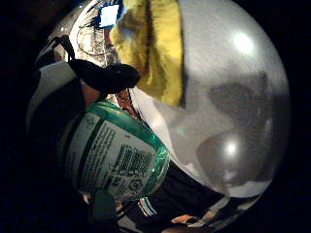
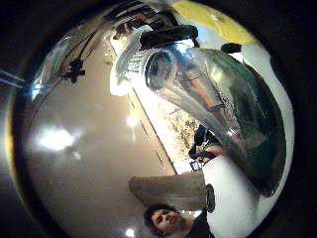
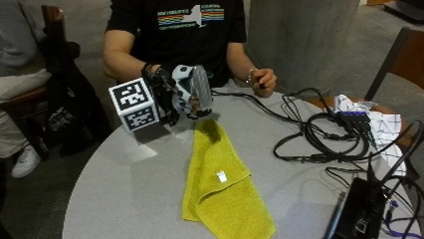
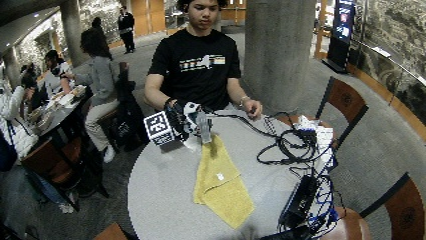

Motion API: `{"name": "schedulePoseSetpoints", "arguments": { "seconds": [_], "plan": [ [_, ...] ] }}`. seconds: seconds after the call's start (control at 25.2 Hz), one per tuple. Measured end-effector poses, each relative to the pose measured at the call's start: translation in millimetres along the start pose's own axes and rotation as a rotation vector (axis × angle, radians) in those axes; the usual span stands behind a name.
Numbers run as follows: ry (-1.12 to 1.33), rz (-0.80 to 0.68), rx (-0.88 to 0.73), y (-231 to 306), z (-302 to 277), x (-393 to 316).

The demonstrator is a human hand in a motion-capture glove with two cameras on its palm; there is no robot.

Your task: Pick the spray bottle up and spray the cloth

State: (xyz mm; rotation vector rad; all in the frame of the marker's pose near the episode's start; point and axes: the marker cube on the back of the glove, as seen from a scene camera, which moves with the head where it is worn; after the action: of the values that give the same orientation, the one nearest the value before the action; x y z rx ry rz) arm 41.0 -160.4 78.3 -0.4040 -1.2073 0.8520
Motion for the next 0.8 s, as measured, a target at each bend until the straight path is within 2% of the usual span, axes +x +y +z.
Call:
{"name": "schedulePoseSetpoints", "arguments": {
  "seconds": [0.28,0.4,0.6,0.8],
  "plan": [
    [0.059,-0.451,-0.110,13,74,-12],
    [0.115,-0.588,-0.136,9,115,-8],
    [0.188,-0.675,-0.222,-7,174,7],
    [0.250,-0.712,-0.241,-20,201,22]
  ]
}}
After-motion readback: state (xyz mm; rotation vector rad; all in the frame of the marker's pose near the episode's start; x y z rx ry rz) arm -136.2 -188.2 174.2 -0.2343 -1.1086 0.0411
